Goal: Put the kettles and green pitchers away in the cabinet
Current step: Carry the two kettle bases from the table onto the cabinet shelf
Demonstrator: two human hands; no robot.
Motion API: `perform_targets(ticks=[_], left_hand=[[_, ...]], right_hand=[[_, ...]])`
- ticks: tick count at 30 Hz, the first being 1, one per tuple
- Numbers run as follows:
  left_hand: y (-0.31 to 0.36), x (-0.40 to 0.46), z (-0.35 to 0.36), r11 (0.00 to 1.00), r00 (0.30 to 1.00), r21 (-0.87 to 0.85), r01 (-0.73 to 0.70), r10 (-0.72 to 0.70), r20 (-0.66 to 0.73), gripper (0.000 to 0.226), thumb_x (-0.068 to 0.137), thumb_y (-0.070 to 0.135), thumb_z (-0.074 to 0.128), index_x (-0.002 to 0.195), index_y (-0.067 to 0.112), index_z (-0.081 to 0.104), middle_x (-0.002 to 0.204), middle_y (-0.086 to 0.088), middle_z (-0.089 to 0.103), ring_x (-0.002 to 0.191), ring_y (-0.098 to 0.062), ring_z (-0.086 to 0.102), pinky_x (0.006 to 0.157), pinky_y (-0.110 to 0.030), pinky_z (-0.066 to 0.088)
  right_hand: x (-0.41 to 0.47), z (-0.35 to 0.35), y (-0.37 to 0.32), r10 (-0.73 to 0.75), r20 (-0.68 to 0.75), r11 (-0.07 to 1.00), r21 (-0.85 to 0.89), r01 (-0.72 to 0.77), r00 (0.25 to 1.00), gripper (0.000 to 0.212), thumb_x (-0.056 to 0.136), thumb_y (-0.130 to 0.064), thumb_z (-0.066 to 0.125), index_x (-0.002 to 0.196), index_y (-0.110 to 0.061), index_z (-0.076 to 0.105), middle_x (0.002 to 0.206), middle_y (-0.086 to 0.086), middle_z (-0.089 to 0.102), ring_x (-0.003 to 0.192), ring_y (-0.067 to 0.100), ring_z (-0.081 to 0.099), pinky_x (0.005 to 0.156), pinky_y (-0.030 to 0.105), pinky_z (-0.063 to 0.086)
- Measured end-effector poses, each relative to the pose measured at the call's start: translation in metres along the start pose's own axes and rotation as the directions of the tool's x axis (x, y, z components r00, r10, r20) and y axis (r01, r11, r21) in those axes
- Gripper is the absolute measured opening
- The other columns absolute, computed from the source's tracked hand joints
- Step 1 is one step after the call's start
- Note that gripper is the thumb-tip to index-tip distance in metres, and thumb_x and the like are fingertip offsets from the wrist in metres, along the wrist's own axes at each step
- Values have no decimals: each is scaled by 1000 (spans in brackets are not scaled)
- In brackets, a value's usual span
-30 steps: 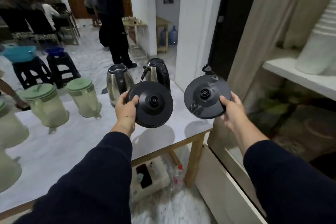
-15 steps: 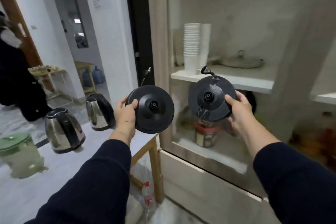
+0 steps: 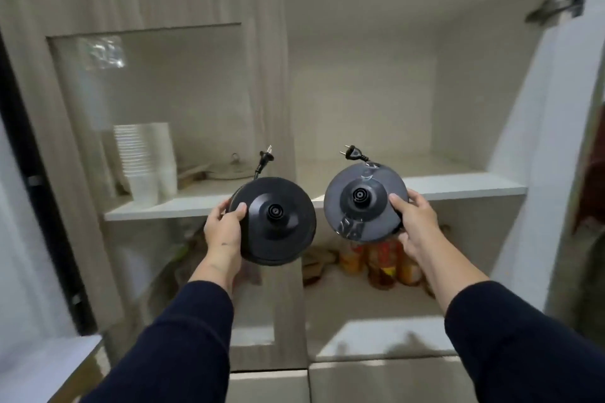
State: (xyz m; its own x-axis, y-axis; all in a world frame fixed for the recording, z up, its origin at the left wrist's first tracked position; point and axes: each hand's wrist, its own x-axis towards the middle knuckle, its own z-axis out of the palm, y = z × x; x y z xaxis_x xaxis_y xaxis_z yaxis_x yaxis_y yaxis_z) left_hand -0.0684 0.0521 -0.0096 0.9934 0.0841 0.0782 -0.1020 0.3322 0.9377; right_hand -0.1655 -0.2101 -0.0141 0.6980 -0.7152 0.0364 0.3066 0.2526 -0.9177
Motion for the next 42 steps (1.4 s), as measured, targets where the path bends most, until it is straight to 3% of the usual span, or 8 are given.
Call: perform_targets(ticks=[6, 15, 21, 28, 32, 35, 38, 42], left_hand=[[-37, -24, 135, 997, 990, -58, 46, -38, 135, 35, 91, 12, 60, 126, 18, 58, 120, -9, 64, 109, -28, 60, 101, -45, 49], [-81, -14, 250, 988, 982, -43, 151, -145, 122, 38, 95, 12, 52, 134, 14, 56, 123, -13, 65, 110, -31, 62, 99, -41, 50], [-96, 44, 291, 990, 983, 34, 139, -142, 114, 32, 96, 12, 49, 127, 14, 59, 120, -13, 66, 105, -31, 62, 99, -40, 49], [-111, 95, 314, 966, 985, 229, 121, -145, 92, 25, 96, 14, 51, 119, 10, 59, 113, -15, 64, 104, -36, 61, 94, -43, 51], [-120, 109, 325, 912, 989, 410, 11, -69, 127, 41, 97, 14, 51, 137, 7, 47, 135, -15, 55, 124, -34, 52, 107, -41, 41], [-124, 112, 328, 796, 984, 600, -81, -32, 176, 50, 98, 27, 48, 145, 14, 39, 146, -11, 46, 136, -33, 40, 113, -41, 32], [-123, 106, 326, 481, 974, 852, -209, 25, 225, 50, 98, 44, 37, 146, 28, 38, 149, -5, 43, 140, -29, 31, 109, -43, 26], [-125, 86, 326, 207, 930, 907, -366, 46, 364, 49, 92, 52, 43, 137, 32, 45, 140, -3, 46, 131, -27, 36, 102, -42, 29]], right_hand=[[56, -101, -50, -93, -196, 995, 14, 97, 976, 47, 88, -19, 67, 132, -22, 54, 133, 8, 58, 115, 29, 59, 97, 47, 50], [127, -176, -68, -22, -389, 998, 47, 43, 921, 47, 92, -15, 62, 137, -16, 51, 134, 7, 58, 123, 29, 54, 105, 43, 45], [201, -158, -71, 62, -378, 998, 24, -58, 924, 31, 95, -17, 57, 126, -13, 59, 109, 9, 63, 111, 30, 61, 94, 41, 52], [262, -138, -69, 95, -438, 975, -139, -171, 894, 21, 93, -19, 61, 105, -4, 54, 111, 18, 62, 98, 33, 62, 90, 43, 55], [285, -137, -63, -98, -426, 745, -631, -218, 899, 35, 99, -29, 46, 116, 0, 56, 106, 17, 61, 91, 34, 57, 78, 34, 46], [292, -138, -59, -162, -335, 497, -840, -217, 928, 46, 99, -39, 38, 130, -7, 48, 124, 19, 55, 107, 35, 56, 86, 37, 45], [295, -139, -61, -169, -278, 439, -880, -180, 946, 48, 99, -38, 38, 137, -9, 45, 135, 19, 45, 114, 37, 53, 92, 39, 45], [280, -143, -59, -268, 37, 225, -969, 99, 963, 45, 94, -45, 43, 131, -20, 51, 134, 12, 49, 121, 32, 49, 100, 43, 42]])
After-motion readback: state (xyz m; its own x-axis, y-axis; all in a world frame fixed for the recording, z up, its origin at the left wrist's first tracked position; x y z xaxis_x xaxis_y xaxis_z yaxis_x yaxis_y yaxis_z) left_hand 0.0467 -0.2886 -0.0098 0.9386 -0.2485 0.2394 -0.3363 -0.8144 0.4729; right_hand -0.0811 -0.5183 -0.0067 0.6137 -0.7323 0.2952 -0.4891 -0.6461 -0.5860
